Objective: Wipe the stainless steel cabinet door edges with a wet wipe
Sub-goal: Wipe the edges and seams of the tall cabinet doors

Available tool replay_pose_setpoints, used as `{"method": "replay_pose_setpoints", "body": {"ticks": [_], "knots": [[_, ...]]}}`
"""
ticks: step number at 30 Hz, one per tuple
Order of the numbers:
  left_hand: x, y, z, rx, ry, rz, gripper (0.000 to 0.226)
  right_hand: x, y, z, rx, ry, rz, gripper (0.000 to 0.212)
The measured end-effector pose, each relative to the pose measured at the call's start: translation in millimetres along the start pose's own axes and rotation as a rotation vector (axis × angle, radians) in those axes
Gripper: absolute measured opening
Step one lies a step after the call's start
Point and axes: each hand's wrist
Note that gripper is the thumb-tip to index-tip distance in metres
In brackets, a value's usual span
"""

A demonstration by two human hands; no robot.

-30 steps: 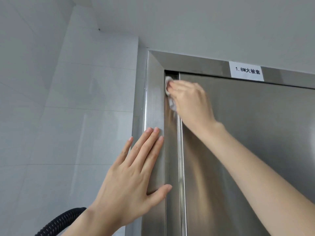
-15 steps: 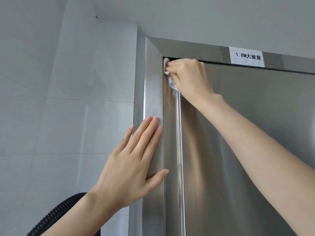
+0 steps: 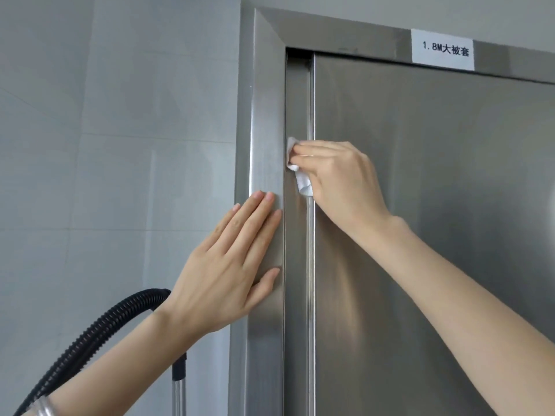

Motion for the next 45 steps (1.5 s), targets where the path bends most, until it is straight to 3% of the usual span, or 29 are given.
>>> {"method": "replay_pose_setpoints", "body": {"ticks": [5, 9, 16, 23, 30, 34, 38, 45], "knots": [[9.7, -0.3, -22.0, 0.051, 0.065, -0.064, 0.051, -37.5, 20.3, -99.7, 0.13, -0.002, 0.094, 0.02], [28.1, -2.3, -42.0, 0.012, 0.02, -0.119, 0.053, -74.8, 25.5, -193.9, 0.063, -0.044, 0.127, 0.03], [46.8, 2.7, -61.3, -0.032, 0.078, -0.16, 0.052, -72.6, 28.0, -191.3, 0.06, 0.027, 0.132, 0.018], [60.9, 7.8, -78.8, -0.06, 0.068, -0.174, 0.059, -111.8, 33.9, -284.4, -0.029, 0.01, 0.152, 0.015], [72.7, 11.6, -93.9, -0.071, 0.216, -0.159, 0.039, -117.6, 39.3, -283.1, 0.047, 0.113, 0.205, 0.019], [79.0, 22.5, -118.0, -0.015, 0.439, -0.2, 0.023, -145.5, 38.8, -341.3, -0.075, 0.121, 0.28, 0.035], [93.9, 28.1, -147.0, 0.007, 0.484, -0.257, 0.024, -155.5, 29.8, -361.2, -0.228, 0.139, 0.313, 0.03], [112.4, 31.0, -174.1, -0.035, 0.472, -0.32, 0.032, -155.0, 38.7, -359.3, -0.099, 0.18, 0.293, 0.024]]}}
Point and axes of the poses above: each hand's wrist, its own z-axis towards the middle knuckle, its own y-axis out of the palm, x = y × z, and after that the axes turned 2 degrees about z, right-handed
